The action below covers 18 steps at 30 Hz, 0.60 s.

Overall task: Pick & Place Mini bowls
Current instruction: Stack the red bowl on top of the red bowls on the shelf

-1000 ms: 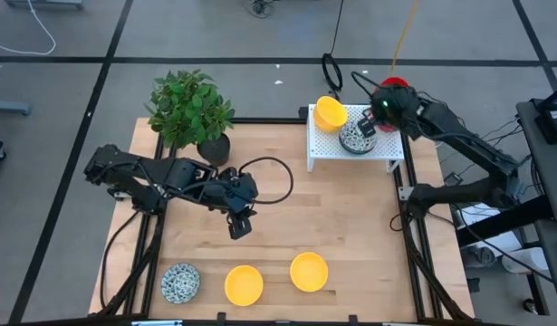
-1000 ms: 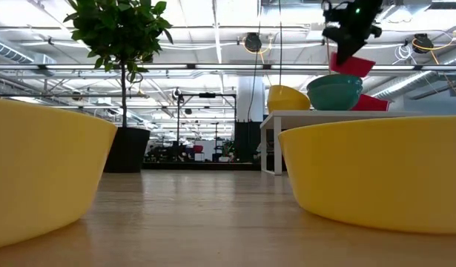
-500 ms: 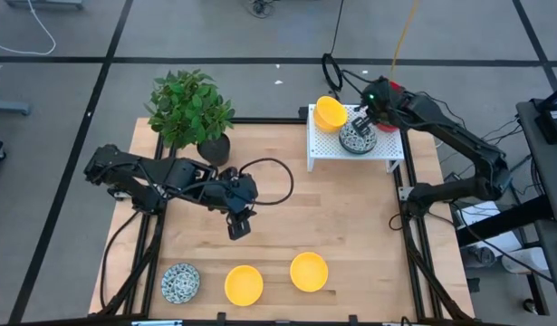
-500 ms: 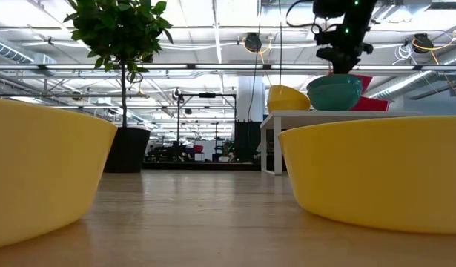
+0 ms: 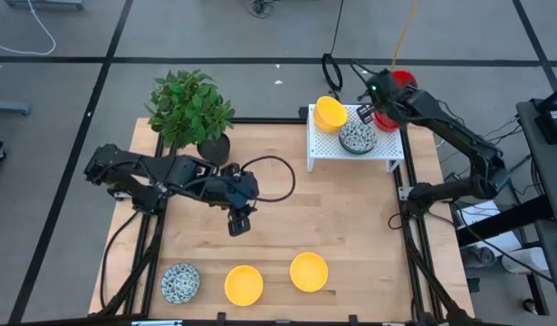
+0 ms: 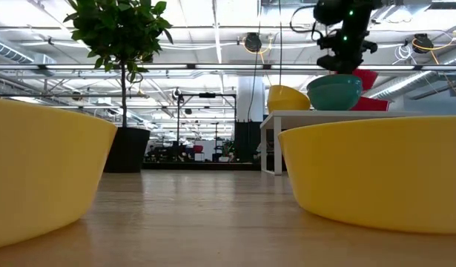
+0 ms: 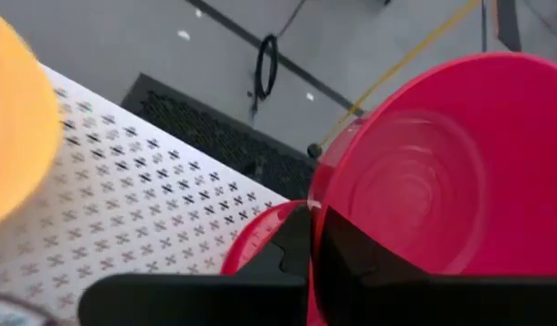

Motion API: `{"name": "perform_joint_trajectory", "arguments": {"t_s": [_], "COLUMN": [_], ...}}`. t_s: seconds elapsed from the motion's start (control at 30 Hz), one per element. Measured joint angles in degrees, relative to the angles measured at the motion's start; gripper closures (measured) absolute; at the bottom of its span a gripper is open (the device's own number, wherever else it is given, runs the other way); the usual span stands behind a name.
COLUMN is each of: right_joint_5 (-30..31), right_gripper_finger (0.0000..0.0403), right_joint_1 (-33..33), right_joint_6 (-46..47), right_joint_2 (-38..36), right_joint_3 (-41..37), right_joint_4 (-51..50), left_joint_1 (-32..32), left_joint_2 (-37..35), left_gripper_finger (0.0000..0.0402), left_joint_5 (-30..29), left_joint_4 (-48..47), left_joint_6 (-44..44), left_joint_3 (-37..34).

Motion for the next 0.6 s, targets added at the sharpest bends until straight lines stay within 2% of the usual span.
{"name": "perform_joint_trajectory", "arguments": {"t_s": [0.13,0.33,0.43,0.6], "right_joint_5": [-1.98,-8.50,-8.31,-8.63], "right_gripper_finger": [0.0403,0.0403,0.0403,0.0403], "right_joint_1": [-0.90,-1.21,-1.24,-1.22], "right_joint_6": [-0.93,-5.35,-6.63,-3.65], "right_joint_2": [1.70,2.05,2.01,0.66], "right_joint_3": [-0.02,0.00,-0.02,-0.01], "right_joint_4": [-0.43,-0.46,-1.23,-4.89], "left_joint_1": [0.41,0.39,0.67,0.82], "left_joint_2": [0.00,0.00,0.00,0.00], "left_gripper_finger": [0.0250,0.0250,0.0250,0.0250], "left_joint_5": [0.04,0.16,0.15,0.15], "left_joint_4": [-0.03,-0.06,-0.08,-0.08], "left_joint_6": [-0.25,1.05,1.37,1.23], "left_joint_3": [0.00,0.00,0.00,0.00]}}
